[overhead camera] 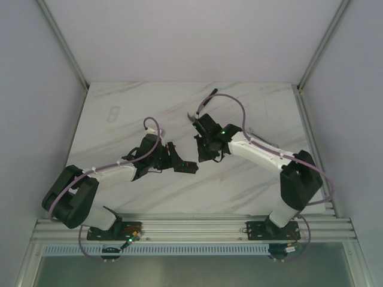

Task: Snap on the fuse box
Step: Install the fuse at the fuse box base.

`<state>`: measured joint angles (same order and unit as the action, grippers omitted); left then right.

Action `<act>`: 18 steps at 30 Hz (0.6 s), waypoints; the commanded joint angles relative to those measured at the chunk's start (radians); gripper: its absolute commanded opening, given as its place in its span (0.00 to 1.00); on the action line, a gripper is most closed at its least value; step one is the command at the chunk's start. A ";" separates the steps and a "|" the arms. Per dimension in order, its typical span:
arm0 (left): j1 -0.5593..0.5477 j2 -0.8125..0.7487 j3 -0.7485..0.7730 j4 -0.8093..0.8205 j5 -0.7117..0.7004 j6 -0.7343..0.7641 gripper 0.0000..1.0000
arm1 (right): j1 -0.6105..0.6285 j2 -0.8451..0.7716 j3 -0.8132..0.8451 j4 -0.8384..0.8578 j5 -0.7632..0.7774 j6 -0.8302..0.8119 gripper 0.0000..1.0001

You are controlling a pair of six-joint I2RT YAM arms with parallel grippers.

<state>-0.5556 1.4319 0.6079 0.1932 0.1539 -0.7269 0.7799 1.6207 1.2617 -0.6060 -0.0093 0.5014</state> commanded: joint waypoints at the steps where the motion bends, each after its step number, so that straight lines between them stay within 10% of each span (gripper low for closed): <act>1: -0.002 0.007 -0.028 0.013 0.025 -0.086 0.66 | 0.015 0.073 0.064 -0.095 0.039 0.067 0.00; 18: -0.115 0.020 -0.082 0.111 -0.046 -0.275 0.66 | 0.050 0.152 0.134 -0.132 0.114 0.060 0.00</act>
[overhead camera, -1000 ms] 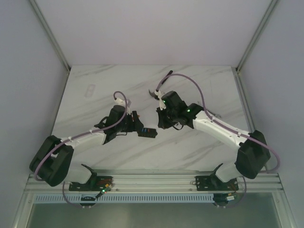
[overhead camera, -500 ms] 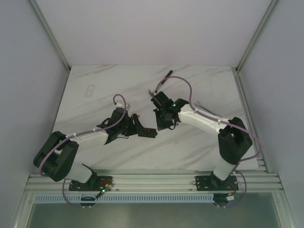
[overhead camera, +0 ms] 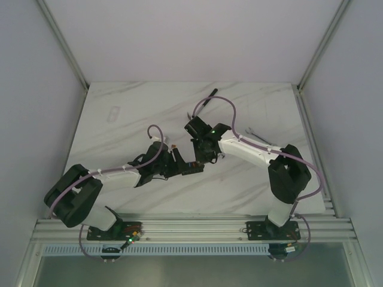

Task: Snap on the fuse box
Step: Install the fuse at the fuse box base.

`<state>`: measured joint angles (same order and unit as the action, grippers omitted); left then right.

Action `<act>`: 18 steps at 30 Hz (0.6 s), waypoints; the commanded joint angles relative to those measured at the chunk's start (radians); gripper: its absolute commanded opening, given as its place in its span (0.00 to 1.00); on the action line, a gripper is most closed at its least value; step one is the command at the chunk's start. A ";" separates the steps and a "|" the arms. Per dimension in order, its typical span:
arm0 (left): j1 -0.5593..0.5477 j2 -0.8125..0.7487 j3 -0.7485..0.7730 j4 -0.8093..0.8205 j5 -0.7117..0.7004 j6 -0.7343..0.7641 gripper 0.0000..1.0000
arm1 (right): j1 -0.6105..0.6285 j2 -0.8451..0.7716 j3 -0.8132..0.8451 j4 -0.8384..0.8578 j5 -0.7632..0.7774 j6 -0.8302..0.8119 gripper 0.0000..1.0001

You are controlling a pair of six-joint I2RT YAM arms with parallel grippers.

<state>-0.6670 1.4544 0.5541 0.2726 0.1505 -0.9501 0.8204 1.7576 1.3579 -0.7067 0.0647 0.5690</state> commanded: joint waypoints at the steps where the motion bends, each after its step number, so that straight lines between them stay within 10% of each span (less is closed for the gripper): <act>1: -0.003 -0.014 -0.035 0.028 -0.052 -0.056 0.66 | 0.010 0.020 0.039 -0.032 0.044 -0.016 0.00; 18: -0.002 -0.051 0.020 -0.074 -0.130 -0.013 0.60 | 0.044 0.150 0.156 -0.099 0.125 -0.053 0.00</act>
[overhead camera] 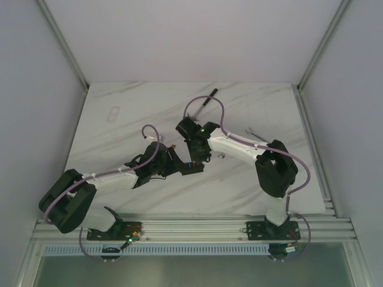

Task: Snap on the fuse box
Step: Install the fuse at the fuse box base.

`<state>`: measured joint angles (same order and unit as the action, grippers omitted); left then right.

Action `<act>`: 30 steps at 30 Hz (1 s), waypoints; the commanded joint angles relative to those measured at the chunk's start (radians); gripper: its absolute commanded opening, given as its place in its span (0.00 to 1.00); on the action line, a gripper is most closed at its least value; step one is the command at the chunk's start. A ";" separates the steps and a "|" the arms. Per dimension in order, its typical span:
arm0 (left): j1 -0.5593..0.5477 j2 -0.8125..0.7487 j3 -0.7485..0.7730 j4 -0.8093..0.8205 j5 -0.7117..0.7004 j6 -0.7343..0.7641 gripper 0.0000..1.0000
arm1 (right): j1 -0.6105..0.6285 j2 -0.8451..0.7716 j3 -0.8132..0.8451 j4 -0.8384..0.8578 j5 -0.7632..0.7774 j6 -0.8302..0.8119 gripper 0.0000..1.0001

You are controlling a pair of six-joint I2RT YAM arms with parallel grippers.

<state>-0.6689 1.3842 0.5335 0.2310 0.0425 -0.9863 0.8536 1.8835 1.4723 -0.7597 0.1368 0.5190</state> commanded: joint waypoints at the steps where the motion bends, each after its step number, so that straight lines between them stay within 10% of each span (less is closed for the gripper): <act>1: 0.000 0.019 0.046 -0.035 -0.024 0.026 0.60 | 0.012 0.028 0.045 -0.049 0.056 -0.002 0.00; 30: 0.003 0.093 0.068 -0.061 -0.027 0.040 0.53 | 0.037 0.096 0.091 -0.074 0.101 0.036 0.00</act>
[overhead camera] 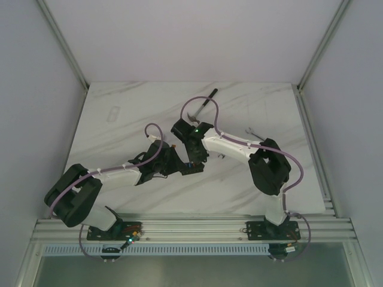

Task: Snap on the fuse box
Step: Install the fuse at the fuse box base.

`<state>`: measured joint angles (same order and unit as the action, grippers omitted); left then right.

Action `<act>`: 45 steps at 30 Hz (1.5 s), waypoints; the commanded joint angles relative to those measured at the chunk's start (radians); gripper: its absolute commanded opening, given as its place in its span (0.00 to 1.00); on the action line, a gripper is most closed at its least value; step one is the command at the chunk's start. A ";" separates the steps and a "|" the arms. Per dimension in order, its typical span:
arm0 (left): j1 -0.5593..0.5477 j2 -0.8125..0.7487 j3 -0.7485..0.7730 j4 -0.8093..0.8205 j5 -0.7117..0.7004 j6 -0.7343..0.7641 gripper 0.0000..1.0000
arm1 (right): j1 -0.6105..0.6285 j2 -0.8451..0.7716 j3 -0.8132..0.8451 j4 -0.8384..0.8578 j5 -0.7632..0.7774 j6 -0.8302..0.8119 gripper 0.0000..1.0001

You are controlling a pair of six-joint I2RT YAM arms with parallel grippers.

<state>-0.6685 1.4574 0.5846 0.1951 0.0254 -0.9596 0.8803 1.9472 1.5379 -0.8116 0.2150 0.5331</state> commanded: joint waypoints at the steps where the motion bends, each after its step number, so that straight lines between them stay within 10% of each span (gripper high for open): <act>1: 0.003 0.020 0.016 -0.025 -0.009 0.013 0.53 | 0.011 0.036 0.025 -0.023 0.023 0.022 0.00; 45: 0.007 0.026 -0.035 -0.002 -0.001 -0.042 0.46 | 0.038 0.187 -0.053 -0.007 -0.028 0.044 0.00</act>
<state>-0.6678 1.4746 0.5854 0.2218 0.0406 -0.9844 0.9073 2.0155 1.5528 -0.8280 0.2611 0.5541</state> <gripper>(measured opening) 0.464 0.049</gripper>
